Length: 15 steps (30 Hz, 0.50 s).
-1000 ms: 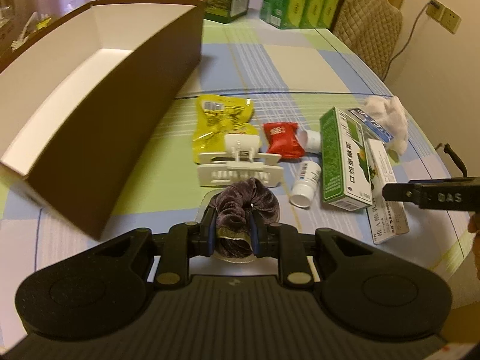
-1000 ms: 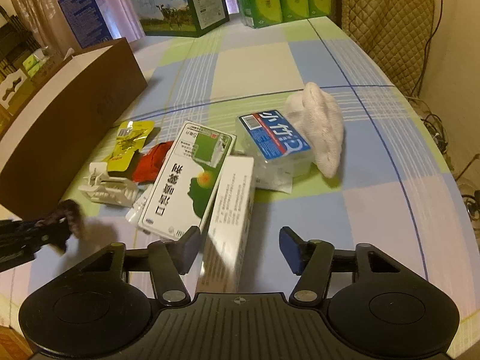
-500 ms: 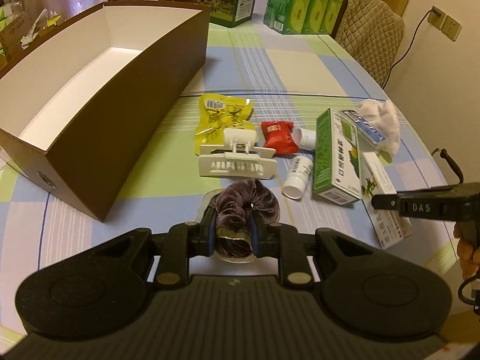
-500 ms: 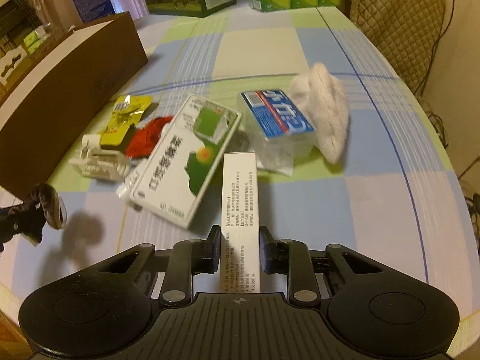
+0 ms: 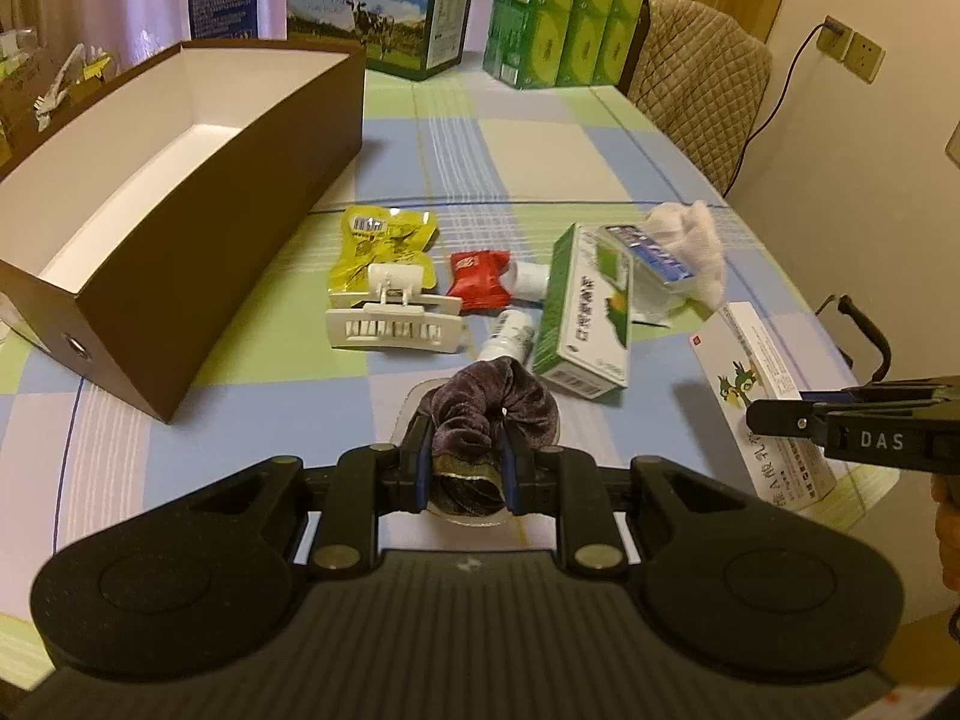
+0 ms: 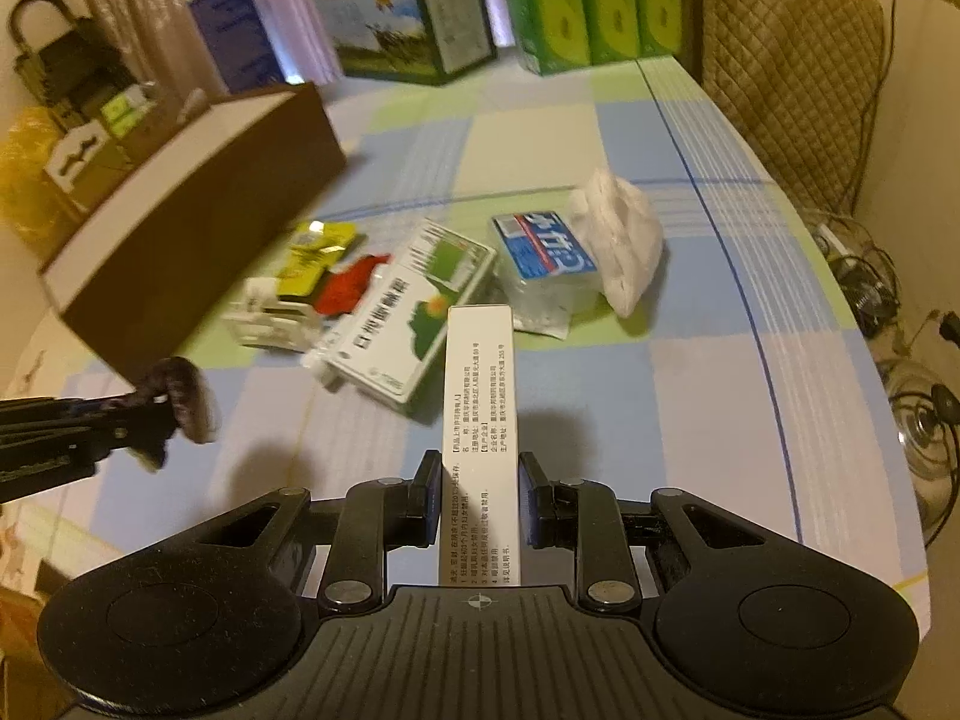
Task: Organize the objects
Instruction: 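Carry the scrunchie and white box into the brown box and open both tools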
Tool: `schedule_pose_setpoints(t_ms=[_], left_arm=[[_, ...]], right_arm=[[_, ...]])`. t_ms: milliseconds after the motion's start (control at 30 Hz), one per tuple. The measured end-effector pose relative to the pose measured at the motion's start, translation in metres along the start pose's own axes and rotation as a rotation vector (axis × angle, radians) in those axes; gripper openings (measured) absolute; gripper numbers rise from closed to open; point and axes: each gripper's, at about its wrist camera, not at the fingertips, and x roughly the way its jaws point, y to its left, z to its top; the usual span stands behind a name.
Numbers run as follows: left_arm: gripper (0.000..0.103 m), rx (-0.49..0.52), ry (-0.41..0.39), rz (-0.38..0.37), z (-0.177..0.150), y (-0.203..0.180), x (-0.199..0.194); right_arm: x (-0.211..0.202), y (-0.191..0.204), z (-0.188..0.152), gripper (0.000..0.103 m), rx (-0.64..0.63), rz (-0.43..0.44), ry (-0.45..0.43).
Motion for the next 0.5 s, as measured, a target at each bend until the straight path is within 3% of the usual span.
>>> schedule_pose_setpoints(t_ms=[500], left_arm=[[0.018, -0.094, -0.093, 0.085, -0.024, -0.016, -0.063]], right_arm=[[-0.043, 0.019, -0.009, 0.022, -0.115, 0.168, -0.042]])
